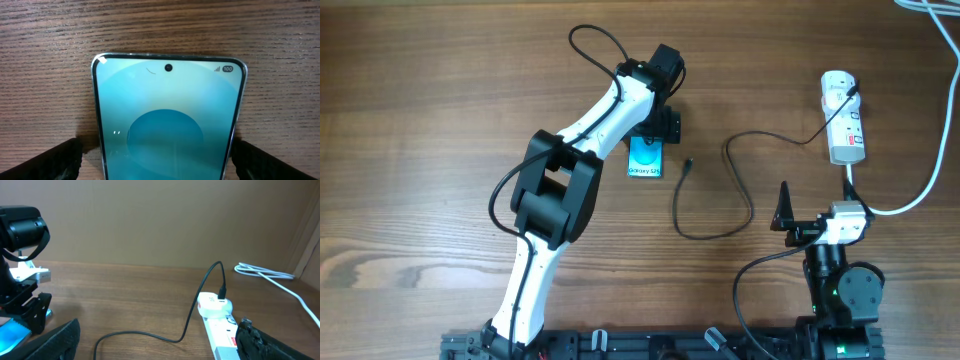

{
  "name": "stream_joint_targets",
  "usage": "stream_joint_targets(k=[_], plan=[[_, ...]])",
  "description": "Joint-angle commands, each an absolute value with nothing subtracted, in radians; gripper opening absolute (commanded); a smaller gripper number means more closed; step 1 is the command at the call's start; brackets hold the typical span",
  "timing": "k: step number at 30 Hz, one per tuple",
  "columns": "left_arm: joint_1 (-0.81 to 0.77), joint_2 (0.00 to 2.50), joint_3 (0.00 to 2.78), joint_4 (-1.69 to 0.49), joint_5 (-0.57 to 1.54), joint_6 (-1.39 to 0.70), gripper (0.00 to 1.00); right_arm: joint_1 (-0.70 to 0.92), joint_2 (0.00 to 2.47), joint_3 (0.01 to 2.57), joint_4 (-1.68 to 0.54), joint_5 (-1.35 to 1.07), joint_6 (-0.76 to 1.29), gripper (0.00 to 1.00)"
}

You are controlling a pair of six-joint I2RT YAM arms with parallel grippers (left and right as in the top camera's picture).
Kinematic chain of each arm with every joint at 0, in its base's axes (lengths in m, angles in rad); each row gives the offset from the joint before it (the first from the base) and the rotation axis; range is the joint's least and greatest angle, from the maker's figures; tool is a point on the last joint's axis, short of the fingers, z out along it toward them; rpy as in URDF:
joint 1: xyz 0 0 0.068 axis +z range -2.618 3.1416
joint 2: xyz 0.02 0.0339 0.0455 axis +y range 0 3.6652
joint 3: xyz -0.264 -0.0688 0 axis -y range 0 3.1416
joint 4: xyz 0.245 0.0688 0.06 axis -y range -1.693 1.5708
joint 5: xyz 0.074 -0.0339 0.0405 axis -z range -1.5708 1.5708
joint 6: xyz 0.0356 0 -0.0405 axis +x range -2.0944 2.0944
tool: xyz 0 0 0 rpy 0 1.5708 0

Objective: Plug charger to phone and switch on socket
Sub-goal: 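Lower the left gripper and close it on the phone's top edge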

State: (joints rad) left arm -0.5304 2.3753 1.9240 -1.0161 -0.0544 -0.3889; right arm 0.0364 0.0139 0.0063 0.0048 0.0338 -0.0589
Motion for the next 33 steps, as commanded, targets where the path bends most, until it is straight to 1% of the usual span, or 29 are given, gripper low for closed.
stream_joint_targets(k=[1, 4, 9, 22, 27, 31, 33], plan=[[-0.538, 2.431, 1.922, -1.026, -0.069, -0.374, 1.0, 0.033, 0.011, 0.005, 0.009, 0.025, -0.076, 1.0], [-0.539, 2.431, 1.922, -1.028, -0.063, -0.374, 1.0, 0.033, 0.011, 0.005, 0.009, 0.025, -0.076, 1.0], [-0.54, 2.431, 1.922, -1.036, 0.02, -0.374, 1.0, 0.033, 0.011, 0.005, 0.009, 0.025, -0.076, 1.0], [-0.541, 2.431, 1.922, -1.044, 0.002, -0.373, 1.0, 0.033, 0.011, 0.005, 0.009, 0.025, -0.076, 1.0], [-0.541, 2.431, 1.922, -1.039, 0.002, -0.374, 0.93, 0.033, 0.011, 0.005, 0.009, 0.025, -0.076, 1.0], [-0.541, 2.431, 1.922, -1.039, 0.002, -0.374, 0.91, 0.033, 0.011, 0.005, 0.009, 0.025, -0.076, 1.0], [-0.541, 2.431, 1.922, -1.04, 0.002, -0.374, 0.88, 0.033, 0.011, 0.005, 0.009, 0.025, -0.076, 1.0]])
